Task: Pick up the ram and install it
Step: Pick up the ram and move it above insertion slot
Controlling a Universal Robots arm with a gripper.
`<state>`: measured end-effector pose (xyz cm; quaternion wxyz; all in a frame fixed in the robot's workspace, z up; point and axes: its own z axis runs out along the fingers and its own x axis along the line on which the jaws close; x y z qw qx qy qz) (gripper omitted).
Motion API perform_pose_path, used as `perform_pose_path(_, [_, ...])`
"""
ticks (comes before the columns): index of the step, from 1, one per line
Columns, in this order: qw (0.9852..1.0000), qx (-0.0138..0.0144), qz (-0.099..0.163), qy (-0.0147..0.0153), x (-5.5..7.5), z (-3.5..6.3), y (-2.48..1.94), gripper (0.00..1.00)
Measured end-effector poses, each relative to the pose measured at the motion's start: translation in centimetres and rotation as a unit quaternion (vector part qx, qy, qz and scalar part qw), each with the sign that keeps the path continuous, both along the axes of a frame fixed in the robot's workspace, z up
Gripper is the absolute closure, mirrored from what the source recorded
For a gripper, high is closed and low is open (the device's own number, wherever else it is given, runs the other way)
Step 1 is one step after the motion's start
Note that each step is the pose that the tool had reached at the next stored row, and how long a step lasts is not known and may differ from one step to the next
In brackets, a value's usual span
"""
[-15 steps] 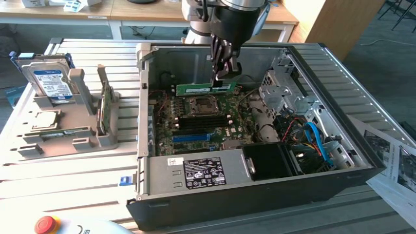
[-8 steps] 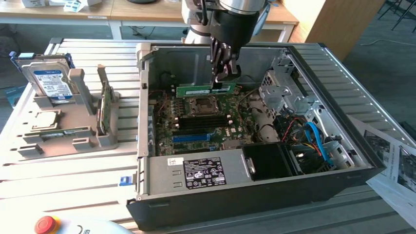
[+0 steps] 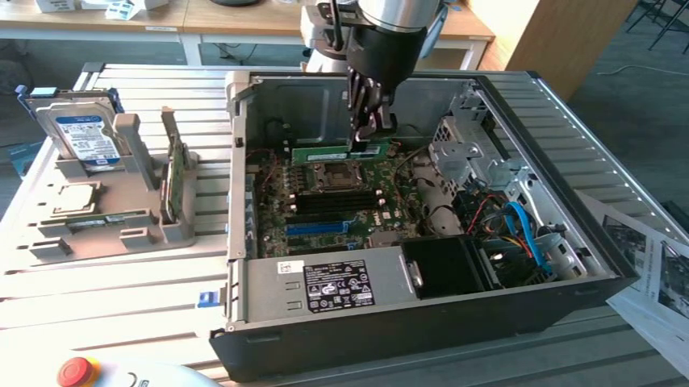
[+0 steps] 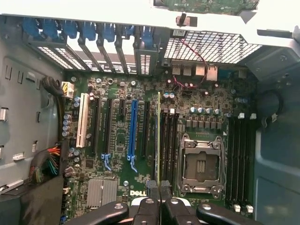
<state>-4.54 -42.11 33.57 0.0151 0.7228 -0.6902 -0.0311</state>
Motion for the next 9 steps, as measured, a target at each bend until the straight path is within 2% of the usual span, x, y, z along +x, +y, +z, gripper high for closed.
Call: perform_pose_path(9, [1.0,-0.0001,0.0,0.0,0.0,-0.89,0.0,0.88])
